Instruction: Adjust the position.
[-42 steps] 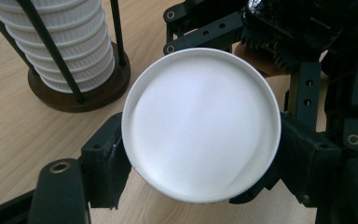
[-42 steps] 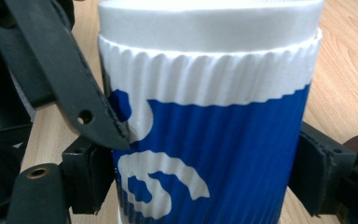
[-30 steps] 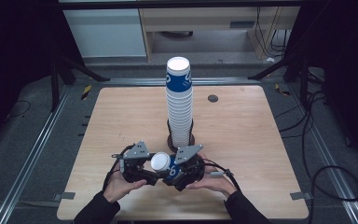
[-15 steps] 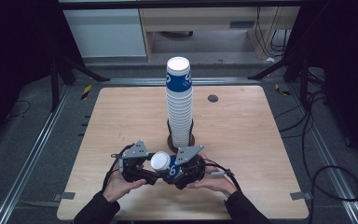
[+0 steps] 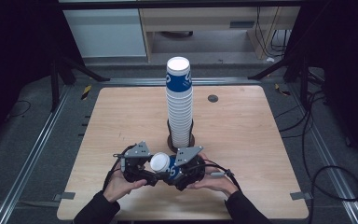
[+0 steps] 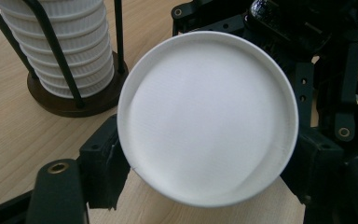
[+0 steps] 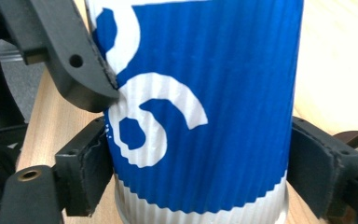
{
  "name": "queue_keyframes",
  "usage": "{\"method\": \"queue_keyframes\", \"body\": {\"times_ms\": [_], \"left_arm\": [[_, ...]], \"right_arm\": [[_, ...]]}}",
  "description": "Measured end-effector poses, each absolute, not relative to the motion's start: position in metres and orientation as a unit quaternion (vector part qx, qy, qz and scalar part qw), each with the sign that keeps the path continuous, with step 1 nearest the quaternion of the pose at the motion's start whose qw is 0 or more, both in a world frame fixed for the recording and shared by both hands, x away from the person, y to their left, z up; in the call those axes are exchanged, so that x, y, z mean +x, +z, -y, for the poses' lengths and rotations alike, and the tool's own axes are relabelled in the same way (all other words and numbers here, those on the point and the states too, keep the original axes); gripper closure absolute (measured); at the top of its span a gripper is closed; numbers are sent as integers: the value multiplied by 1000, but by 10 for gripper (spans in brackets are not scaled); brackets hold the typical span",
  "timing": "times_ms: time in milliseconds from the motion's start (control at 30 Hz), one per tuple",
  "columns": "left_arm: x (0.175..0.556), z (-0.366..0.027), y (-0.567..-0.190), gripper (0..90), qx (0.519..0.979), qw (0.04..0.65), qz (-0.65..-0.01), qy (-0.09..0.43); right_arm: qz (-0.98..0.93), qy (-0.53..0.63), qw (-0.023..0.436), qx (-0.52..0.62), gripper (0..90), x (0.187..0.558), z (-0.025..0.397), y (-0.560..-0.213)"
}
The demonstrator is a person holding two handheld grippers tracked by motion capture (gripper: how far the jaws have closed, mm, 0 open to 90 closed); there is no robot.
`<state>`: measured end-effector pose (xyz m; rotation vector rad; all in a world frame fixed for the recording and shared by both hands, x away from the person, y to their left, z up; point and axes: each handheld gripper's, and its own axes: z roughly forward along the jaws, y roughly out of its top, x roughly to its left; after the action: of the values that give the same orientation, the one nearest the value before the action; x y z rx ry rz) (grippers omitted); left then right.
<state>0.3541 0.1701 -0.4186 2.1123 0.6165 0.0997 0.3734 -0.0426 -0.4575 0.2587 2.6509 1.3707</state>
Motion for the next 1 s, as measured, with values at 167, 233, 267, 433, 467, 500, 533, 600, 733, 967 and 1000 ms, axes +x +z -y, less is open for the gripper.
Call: {"method": "queue_keyframes", "body": {"times_ms": [167, 233, 267, 433, 467, 500, 533, 600, 733, 967, 1000], "left_arm": [[354, -175, -416, 256, 850, 460, -253, 54], [355, -179, -414, 256, 844, 467, -256, 59], [356, -181, -413, 256, 842, 469, -258, 60], [359, -192, -411, 256, 831, 482, -268, 70], [359, -194, -411, 256, 827, 487, -271, 71], [360, -195, -411, 257, 825, 490, -273, 71], [360, -197, -411, 256, 820, 498, -275, 71], [361, -198, -411, 256, 815, 506, -276, 69], [359, -198, -411, 257, 808, 520, -269, 67], [354, -190, -411, 257, 808, 531, -251, 52], [353, -188, -411, 257, 809, 531, -248, 50]], "right_arm": [[-881, 458, 64, 100, 97, 375, 44, -457], [-878, 461, 65, 108, 91, 376, 46, -455], [-876, 465, 66, 110, 86, 377, 48, -454], [-869, 474, 69, 126, 86, 381, 57, -451], [-868, 475, 69, 129, 86, 382, 59, -451], [-866, 477, 67, 133, 86, 383, 60, -451], [-866, 478, 65, 133, 86, 383, 61, -452], [-865, 478, 62, 136, 85, 384, 62, -453], [-864, 481, 56, 140, 82, 385, 62, -455], [-857, 496, 41, 133, 81, 384, 61, -454], [-855, 500, 36, 132, 80, 383, 60, -454]]}}
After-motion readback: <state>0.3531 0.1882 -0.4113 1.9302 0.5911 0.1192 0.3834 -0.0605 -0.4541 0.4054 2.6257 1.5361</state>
